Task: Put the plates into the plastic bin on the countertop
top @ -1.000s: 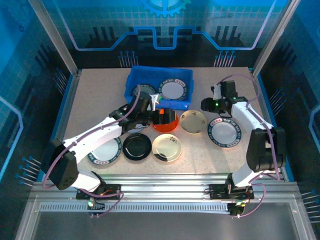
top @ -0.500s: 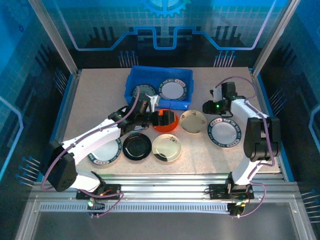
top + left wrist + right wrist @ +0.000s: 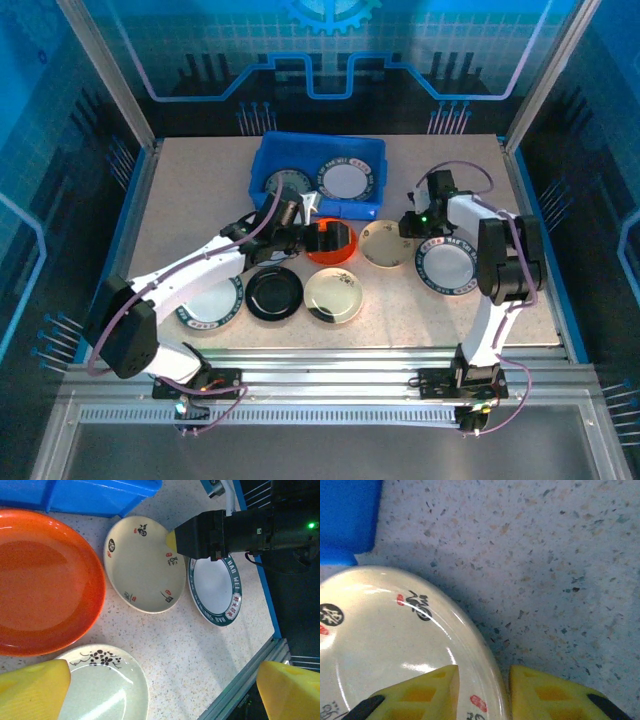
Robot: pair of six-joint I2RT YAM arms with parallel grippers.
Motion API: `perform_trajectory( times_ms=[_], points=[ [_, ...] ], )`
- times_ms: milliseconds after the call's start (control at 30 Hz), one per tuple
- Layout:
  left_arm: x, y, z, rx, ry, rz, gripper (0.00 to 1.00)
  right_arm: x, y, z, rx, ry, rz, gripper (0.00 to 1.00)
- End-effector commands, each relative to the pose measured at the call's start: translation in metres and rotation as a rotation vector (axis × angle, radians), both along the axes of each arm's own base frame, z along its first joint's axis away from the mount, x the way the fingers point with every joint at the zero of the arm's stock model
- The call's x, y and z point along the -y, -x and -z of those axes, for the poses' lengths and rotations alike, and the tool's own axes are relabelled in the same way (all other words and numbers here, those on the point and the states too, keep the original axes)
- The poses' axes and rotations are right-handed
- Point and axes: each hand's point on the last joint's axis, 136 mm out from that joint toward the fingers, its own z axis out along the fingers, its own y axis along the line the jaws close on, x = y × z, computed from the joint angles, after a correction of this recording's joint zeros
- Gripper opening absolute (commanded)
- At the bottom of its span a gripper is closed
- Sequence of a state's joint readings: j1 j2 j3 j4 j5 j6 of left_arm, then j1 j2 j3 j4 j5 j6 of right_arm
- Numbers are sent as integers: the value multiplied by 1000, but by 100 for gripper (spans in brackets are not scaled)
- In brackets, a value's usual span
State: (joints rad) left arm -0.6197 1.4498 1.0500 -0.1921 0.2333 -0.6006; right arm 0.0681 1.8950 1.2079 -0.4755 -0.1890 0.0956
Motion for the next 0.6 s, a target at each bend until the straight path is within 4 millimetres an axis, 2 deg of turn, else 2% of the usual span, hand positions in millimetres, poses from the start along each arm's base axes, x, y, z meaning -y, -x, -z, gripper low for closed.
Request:
perform_trajectory(
  times_ms=[0,167,367,567],
  points=[
    [0,-2,8,-14,6,5,97,2,6,8,-57,47,-20,33],
    [1,-6,12,-23,11,2,97,0,10,15,-82,58,-35,28],
    [-2,-10,19,-40,10,-8,96,1,15,22,-116,65,-37,15],
    [-7,-15,22,-45,-3,-22,96,6,15,16,-103,81,-12,4]
  ],
)
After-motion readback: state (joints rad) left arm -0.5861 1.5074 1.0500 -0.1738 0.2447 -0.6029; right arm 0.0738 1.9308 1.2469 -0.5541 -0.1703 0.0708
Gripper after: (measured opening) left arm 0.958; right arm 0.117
